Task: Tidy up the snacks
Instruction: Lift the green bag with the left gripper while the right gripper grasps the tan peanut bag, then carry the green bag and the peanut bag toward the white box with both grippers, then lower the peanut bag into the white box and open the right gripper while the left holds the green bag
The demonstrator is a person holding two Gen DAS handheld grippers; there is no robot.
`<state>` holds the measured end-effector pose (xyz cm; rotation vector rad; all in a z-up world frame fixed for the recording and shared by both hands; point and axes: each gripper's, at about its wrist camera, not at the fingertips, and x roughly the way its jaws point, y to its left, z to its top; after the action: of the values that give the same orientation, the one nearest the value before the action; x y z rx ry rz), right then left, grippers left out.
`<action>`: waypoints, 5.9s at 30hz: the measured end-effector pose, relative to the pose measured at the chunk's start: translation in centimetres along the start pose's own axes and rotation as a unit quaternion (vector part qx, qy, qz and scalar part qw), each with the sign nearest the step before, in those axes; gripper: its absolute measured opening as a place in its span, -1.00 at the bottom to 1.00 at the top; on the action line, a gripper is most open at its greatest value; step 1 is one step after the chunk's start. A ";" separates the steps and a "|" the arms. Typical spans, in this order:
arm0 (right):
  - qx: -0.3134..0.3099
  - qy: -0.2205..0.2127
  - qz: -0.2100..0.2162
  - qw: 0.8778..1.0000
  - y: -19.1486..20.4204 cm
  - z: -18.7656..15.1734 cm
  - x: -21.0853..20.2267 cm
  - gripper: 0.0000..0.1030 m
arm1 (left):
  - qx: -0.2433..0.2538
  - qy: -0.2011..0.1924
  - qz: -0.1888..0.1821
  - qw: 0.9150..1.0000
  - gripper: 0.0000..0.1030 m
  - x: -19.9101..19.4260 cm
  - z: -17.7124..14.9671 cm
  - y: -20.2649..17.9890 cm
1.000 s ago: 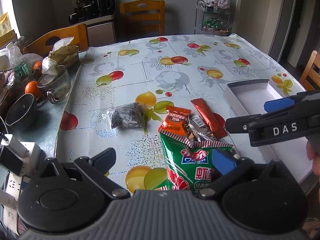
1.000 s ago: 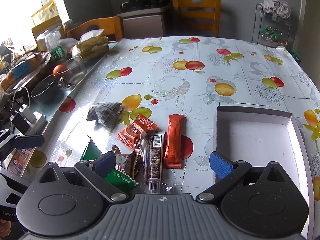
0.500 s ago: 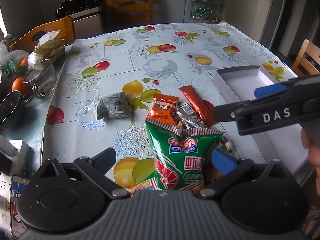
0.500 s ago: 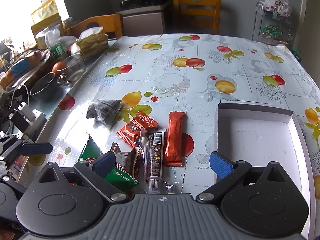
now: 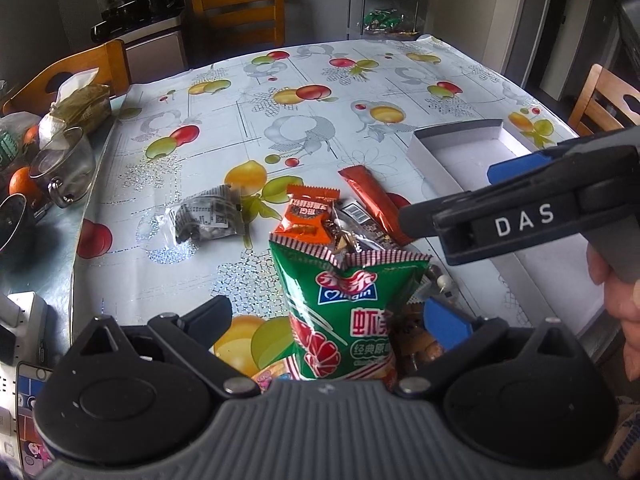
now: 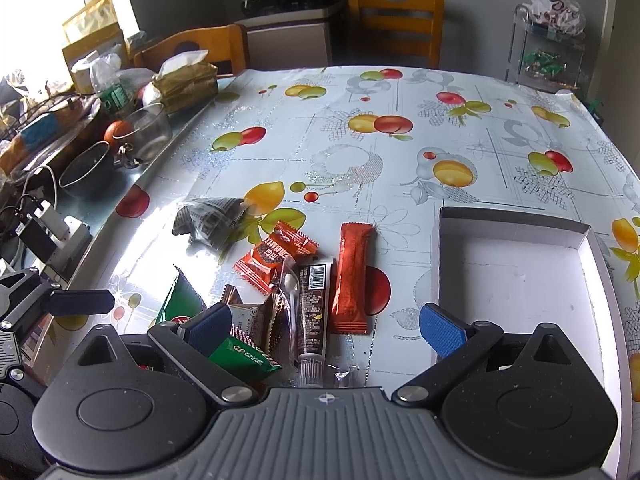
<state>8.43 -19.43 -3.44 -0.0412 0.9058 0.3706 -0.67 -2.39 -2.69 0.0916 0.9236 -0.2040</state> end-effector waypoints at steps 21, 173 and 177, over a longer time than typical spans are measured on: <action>0.006 0.014 -0.004 1.000 -0.3 -1.3 0.2 0.97 | 0.027 -0.012 -0.010 1.000 0.96 3.5 -1.7 0.6; 0.116 0.005 -0.087 0.989 -12.0 -6.3 -6.8 -0.19 | 0.136 -0.071 -0.121 0.981 0.13 4.4 6.1 -13.4; 0.121 0.010 -0.093 0.988 -13.2 -6.4 -6.9 -0.19 | 0.140 -0.067 -0.128 0.980 0.14 5.0 6.5 -14.5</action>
<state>4.05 -35.00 -3.67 0.0945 0.9540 0.0851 4.23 -18.34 -2.67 0.2174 0.7663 -0.5729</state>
